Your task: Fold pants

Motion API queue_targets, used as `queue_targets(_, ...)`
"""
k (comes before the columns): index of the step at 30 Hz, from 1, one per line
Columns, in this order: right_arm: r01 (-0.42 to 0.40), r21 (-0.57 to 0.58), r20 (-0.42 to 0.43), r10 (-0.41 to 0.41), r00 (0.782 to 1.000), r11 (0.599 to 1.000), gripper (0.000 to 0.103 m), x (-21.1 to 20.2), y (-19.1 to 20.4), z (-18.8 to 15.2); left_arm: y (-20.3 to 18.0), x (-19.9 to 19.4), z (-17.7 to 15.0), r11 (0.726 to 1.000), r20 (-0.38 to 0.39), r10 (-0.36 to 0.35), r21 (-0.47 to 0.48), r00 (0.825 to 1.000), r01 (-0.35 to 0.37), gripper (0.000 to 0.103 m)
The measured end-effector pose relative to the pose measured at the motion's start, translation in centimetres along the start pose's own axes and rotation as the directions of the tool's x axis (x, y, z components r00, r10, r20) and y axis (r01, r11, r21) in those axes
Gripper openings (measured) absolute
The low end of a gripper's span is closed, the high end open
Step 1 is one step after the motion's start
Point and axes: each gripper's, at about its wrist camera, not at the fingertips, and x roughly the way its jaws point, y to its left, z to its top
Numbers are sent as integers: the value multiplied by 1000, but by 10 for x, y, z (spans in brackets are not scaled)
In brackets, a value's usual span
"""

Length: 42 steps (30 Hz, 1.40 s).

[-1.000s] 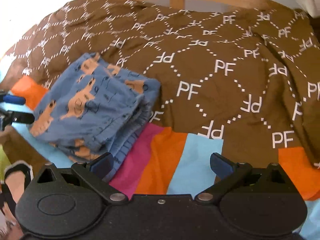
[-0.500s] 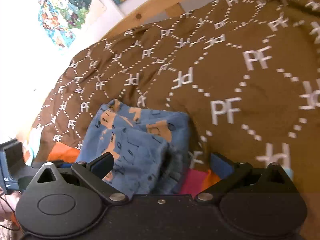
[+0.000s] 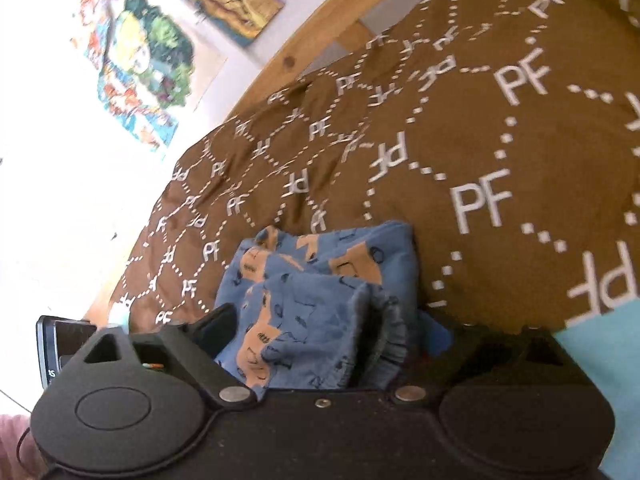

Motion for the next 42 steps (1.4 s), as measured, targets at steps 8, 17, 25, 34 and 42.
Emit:
queue_targets(8, 29, 112, 23, -32, 999, 993, 32, -9, -17, 0, 0, 3, -1, 997, 12, 16, -79, 1000, -15, 77)
queue_targets(17, 126, -13, 45, -126, 991, 992, 16, -20, 10, -4, -26, 0, -1, 981, -21, 189, -33, 982, -189, 23)
queue_targets(25, 202, -140, 81, -192, 978, 969, 14, -20, 33, -10, -48, -4, -1, 960, -5, 279, 16, 960, -279, 19)
queue_targets(34, 236, -240, 103, -217, 971, 942, 14, -21, 48, -13, -57, -7, -4, 952, 16, 301, 49, 954, -301, 18)
queue_targets(42, 232, -256, 111, -209, 971, 939, 14, -24, 54, -11, -69, -13, -5, 949, 25, 306, 71, 952, -307, 18)
